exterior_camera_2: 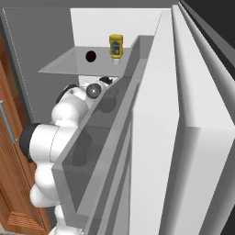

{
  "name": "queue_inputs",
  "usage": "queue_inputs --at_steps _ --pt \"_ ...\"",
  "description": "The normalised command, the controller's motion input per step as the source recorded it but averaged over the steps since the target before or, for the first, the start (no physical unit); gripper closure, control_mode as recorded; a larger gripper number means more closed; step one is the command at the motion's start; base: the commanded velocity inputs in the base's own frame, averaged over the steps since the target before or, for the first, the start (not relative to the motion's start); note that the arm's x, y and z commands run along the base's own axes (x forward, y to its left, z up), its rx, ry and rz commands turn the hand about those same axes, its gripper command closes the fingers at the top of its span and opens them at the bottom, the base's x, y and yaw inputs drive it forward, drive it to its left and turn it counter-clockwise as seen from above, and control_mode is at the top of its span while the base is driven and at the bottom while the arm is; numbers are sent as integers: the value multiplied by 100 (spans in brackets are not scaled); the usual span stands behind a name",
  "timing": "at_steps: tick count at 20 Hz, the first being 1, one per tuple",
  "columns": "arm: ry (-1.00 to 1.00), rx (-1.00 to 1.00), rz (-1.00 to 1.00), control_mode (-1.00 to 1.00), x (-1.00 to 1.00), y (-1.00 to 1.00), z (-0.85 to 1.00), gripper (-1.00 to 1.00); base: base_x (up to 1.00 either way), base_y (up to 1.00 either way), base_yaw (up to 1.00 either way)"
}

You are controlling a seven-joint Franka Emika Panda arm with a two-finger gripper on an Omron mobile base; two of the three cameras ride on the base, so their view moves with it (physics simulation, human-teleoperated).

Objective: Move the mustard and eggplant from the second highest shelf to the top shelf to make space. Then, place the pitcher from the counter on the cleared second highest shelf.

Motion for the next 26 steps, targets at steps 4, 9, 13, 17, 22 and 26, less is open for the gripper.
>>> queue_inputs --at_steps 4,9,13,17,22,26 --pt "0 0 0 -100 0 -2 -2 -100 0 0 0" --pt "0 0 0 -100 -2 -1 0 -100 0 0 0" --pt "0 0 0 -100 -19 0 0 -100 0 0 0" --pt "0 -3 0 -100 -43 0 0 -100 0 0 0" --pt "0 -5 0 -100 -45 0 0 -100 0 0 0" --pt "0 -7 0 -100 -48 0 1 -100 0 0 0"
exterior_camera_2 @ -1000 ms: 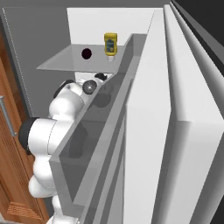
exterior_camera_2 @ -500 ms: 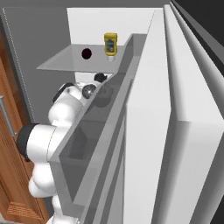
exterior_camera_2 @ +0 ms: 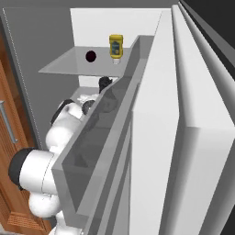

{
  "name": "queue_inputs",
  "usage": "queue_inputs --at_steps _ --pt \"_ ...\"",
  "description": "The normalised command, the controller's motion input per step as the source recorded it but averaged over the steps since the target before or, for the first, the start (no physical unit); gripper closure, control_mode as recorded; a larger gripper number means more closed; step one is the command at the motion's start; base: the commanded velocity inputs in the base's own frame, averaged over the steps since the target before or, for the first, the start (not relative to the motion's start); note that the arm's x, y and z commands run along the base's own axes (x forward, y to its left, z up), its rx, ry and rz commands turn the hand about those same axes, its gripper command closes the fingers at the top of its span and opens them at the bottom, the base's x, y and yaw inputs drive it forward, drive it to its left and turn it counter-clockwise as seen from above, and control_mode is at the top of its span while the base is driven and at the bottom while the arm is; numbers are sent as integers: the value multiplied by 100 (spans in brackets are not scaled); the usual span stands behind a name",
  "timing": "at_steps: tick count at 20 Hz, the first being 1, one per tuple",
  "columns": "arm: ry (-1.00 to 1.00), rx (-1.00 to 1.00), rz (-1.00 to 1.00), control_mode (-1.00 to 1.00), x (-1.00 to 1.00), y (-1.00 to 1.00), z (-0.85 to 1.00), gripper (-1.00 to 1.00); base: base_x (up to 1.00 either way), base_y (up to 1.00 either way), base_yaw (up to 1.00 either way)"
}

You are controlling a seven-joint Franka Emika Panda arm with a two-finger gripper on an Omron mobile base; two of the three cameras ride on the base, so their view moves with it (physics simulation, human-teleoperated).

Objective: Move the mustard and eggplant from the second highest shelf to the top shelf to make space. Then, place the pitcher from the counter on the cleared second highest shelf.

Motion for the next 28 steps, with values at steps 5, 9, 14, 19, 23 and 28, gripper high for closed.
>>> queue_inputs --at_steps 5,9,14,19,23,28 --pt "0 -10 0 -100 -31 14 28 -100 0 0 0" --pt "2 -12 0 -100 -11 28 46 -100 0 0 0" --pt "14 -12 -1 -100 -23 9 38 -100 0 0 0" --pt "25 -12 -3 -100 -50 0 25 -100 0 0 0" --pt "22 -10 -3 -100 -69 0 15 -100 0 0 0" --pt "17 -9 -1 -100 -77 0 4 -100 0 0 0"
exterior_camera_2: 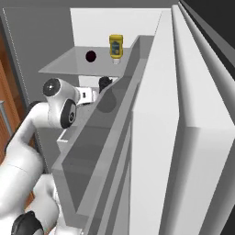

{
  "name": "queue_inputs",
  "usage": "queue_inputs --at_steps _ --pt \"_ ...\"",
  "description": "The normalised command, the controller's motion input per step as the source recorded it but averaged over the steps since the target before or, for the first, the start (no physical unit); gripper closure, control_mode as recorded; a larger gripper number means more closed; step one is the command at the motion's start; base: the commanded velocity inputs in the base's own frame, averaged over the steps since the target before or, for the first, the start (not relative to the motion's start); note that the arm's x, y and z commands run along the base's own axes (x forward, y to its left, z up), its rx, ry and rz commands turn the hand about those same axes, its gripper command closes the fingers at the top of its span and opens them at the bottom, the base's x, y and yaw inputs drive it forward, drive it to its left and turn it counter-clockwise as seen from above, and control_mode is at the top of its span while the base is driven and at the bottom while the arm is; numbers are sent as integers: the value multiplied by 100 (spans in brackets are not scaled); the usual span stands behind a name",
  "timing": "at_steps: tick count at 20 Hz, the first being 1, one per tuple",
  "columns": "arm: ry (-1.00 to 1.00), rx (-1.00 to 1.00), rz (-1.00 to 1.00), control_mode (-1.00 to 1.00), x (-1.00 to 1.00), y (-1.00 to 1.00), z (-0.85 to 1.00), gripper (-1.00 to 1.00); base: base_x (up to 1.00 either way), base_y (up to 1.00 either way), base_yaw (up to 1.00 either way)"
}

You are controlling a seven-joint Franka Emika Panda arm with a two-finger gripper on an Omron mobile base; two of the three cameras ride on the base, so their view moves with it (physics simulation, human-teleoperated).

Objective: Move the mustard and eggplant from the second highest shelf to the top shelf to make space. Then, place the pitcher from the counter on the cleared second highest shelf.

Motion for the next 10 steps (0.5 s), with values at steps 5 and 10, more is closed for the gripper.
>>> queue_inputs --at_steps 5,10 --pt "14 -7 0 -100 -96 10 0 -100 0 0 0" --pt "4 -3 0 -100 -100 20 0 -100 0 0 0"
